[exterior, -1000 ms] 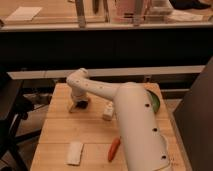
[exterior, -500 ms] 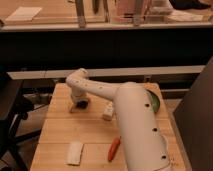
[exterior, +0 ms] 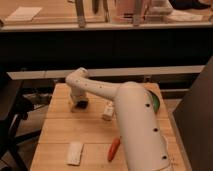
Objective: Place the eraser on the white sponge
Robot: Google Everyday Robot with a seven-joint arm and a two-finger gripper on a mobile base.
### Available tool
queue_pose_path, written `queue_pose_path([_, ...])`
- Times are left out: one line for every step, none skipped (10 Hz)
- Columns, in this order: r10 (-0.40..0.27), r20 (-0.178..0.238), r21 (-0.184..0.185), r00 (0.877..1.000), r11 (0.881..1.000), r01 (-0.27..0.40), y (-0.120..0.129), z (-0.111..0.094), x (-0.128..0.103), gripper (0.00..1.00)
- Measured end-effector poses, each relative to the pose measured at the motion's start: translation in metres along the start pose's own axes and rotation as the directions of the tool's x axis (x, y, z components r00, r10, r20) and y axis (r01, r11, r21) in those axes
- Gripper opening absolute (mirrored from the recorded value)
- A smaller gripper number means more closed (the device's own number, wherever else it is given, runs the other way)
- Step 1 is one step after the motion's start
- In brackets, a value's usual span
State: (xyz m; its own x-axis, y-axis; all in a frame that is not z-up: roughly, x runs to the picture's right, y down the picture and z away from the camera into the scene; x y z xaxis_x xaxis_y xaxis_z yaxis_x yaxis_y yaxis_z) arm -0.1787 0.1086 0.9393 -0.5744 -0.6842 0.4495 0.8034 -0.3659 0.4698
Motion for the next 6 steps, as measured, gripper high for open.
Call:
queue_pose_path([0.000,0.001,0.000,1.000,1.000,0.000,-0.0003,-0.0010,-0.0004,0.48])
queue_pose_path([0.000,0.001,0.000,1.000,1.000,0.000,-0.0001,-0.0018,-0.0005,0.45])
queue_pose_path([-0.001,0.002,0.001,1.000,1.000,0.001,-0.0009,-0.0014,-0.0008,0.46])
queue_pose_path([-0.001,0.002,0.001,1.000,1.000,0.001,-0.0009,-0.0015,-0.0008,0.53])
queue_pose_path([-0.001,-0.001,0.001,1.000,1.000,0.001,-0.0005,-0.0021,-0.0017,0.56])
queue_pose_path([-0.002,0.001,0.000,1.000,1.000,0.002,-0.0012,-0.0041,-0.0058,0.55])
